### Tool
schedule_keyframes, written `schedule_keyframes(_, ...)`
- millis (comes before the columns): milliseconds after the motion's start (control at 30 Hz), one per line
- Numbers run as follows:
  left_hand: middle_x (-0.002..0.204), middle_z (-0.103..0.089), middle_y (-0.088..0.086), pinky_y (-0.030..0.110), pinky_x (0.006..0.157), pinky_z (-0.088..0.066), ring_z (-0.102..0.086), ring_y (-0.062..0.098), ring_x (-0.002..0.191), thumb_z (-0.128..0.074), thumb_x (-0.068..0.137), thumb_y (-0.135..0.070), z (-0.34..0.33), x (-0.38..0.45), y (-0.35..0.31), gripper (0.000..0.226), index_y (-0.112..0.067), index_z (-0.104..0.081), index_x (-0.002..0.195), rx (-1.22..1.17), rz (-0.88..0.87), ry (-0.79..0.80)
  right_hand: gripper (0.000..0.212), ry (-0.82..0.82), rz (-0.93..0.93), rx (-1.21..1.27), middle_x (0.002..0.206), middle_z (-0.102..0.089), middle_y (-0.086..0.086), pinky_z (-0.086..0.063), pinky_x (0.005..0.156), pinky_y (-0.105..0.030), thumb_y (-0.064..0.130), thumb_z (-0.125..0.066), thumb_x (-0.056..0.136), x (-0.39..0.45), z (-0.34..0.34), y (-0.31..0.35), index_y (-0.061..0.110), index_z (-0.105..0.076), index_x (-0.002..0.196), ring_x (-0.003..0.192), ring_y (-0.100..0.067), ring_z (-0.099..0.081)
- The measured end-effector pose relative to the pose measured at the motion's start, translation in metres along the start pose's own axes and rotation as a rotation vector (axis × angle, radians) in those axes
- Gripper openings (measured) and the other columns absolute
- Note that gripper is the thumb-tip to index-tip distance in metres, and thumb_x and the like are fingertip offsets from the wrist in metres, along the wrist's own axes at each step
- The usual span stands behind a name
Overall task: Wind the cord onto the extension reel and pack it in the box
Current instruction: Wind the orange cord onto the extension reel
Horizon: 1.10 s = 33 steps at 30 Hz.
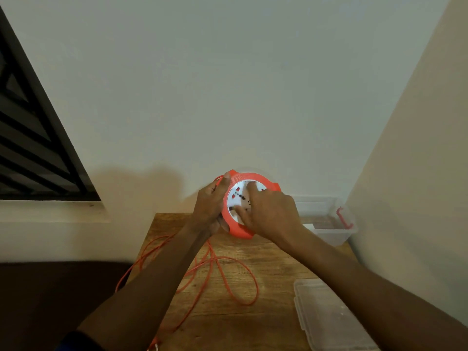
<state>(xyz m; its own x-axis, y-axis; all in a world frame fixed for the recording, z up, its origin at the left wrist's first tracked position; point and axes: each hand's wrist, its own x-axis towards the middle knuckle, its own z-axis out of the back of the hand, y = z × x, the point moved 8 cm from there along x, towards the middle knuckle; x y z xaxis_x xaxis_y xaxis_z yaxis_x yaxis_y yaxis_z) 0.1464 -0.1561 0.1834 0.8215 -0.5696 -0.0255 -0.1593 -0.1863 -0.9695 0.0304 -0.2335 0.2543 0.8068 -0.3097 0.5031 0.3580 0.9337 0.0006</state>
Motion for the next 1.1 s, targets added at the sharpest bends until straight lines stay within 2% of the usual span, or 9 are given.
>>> schedule_keyframes(100, 0.090, -0.083, 0.000, 0.030, 0.061, -0.064, -0.081, 0.020, 0.079, -0.059, 0.100, -0.049, -0.002, -0.001, -0.003, 0.028, -0.031, -0.079, 0.090, 0.013, -0.054, -0.044, 0.069, 0.134, -0.299, 0.369, 0.077, -0.059, 0.006, -0.032, 0.048, -0.026, 0.066, -0.056, 0.080, 0.006, -0.020, -0.019, 0.011, -0.047, 0.120, 0.065, -0.021, -0.056)
schedule_keyframes(200, 0.091, -0.083, 0.000, 0.032, 0.060, -0.064, -0.081, 0.024, 0.080, -0.059, 0.100, -0.050, -0.002, -0.001, 0.006, 0.031, -0.024, -0.075, 0.101, 0.014, -0.010, -0.048, 0.063, 0.217, -0.335, 0.455, 0.106, -0.066, -0.005, -0.039, 0.060, -0.029, 0.059, -0.057, 0.084, 0.002, -0.030, -0.026, 0.010, -0.046, 0.123, 0.088, -0.025, -0.063)
schedule_keyframes(333, 0.097, -0.083, 0.006, 0.041, 0.070, -0.067, -0.080, 0.028, 0.083, -0.060, 0.099, -0.051, -0.002, 0.001, 0.010, 0.031, -0.026, -0.078, 0.096, -0.027, 0.042, -0.015, 0.052, 0.131, -0.192, 0.209, 0.099, -0.069, -0.006, -0.039, 0.056, -0.030, 0.052, -0.055, 0.089, -0.002, -0.013, -0.018, 0.013, -0.051, 0.123, 0.082, -0.028, -0.065)
schedule_keyframes(433, 0.089, -0.082, 0.007, 0.034, 0.059, -0.064, -0.080, 0.024, 0.074, -0.063, 0.098, -0.049, 0.006, 0.006, 0.007, 0.031, -0.024, -0.079, 0.091, -0.007, 0.061, -0.034, 0.040, 0.108, -0.048, 0.080, 0.099, -0.069, -0.005, -0.045, 0.058, -0.032, 0.044, -0.058, 0.088, -0.002, 0.001, -0.012, 0.018, -0.053, 0.118, 0.081, -0.030, -0.065)
schedule_keyframes(600, 0.101, -0.081, 0.015, 0.045, 0.075, -0.067, -0.079, 0.033, 0.083, -0.065, 0.095, -0.052, 0.016, 0.014, 0.012, 0.039, -0.016, -0.077, 0.103, 0.037, 0.118, 0.032, 0.055, 0.277, 0.313, 0.125, 0.134, -0.042, -0.004, -0.053, 0.068, -0.039, 0.019, -0.066, 0.084, -0.009, -0.008, 0.001, 0.034, -0.046, 0.133, 0.104, -0.027, -0.055)
schedule_keyframes(700, 0.103, -0.081, 0.016, 0.047, 0.079, -0.066, -0.079, 0.034, 0.087, -0.066, 0.094, -0.054, 0.018, 0.016, 0.013, 0.043, -0.014, -0.076, 0.108, 0.065, 0.115, 0.044, 0.062, 0.319, 0.389, 0.012, 0.142, -0.036, -0.006, -0.053, 0.070, -0.037, 0.021, -0.063, 0.088, -0.013, -0.017, -0.004, 0.045, -0.037, 0.139, 0.108, -0.027, -0.054)
schedule_keyframes(933, 0.099, -0.082, 0.009, 0.040, 0.069, -0.066, -0.080, 0.030, 0.082, -0.062, 0.095, -0.055, 0.013, 0.016, 0.018, 0.040, -0.019, -0.075, 0.108, 0.116, 0.138, 0.082, 0.070, 0.267, 0.443, -0.127, 0.117, -0.056, -0.010, -0.049, 0.063, -0.035, 0.037, -0.065, 0.087, -0.012, -0.025, 0.013, 0.047, -0.024, 0.143, 0.096, -0.029, -0.060)
schedule_keyframes(1033, 0.098, -0.083, 0.009, 0.040, 0.072, -0.066, -0.080, 0.029, 0.082, -0.062, 0.097, -0.052, 0.009, 0.016, 0.021, 0.037, -0.019, -0.076, 0.105, 0.136, 0.138, 0.090, 0.069, 0.220, 0.423, -0.168, 0.103, -0.064, -0.009, -0.039, 0.056, -0.032, 0.039, -0.068, 0.081, -0.012, -0.028, 0.018, 0.040, -0.033, 0.141, 0.084, -0.028, -0.063)
schedule_keyframes(1100, 0.103, -0.082, 0.012, 0.042, 0.076, -0.066, -0.080, 0.028, 0.087, -0.065, 0.096, -0.049, 0.008, 0.015, 0.022, 0.034, -0.018, -0.078, 0.102, 0.090, 0.120, 0.069, 0.063, 0.153, 0.259, -0.108, 0.091, -0.070, -0.003, -0.032, 0.052, -0.028, 0.047, -0.064, 0.078, -0.008, -0.022, 0.012, 0.032, -0.043, 0.135, 0.070, -0.026, -0.065)
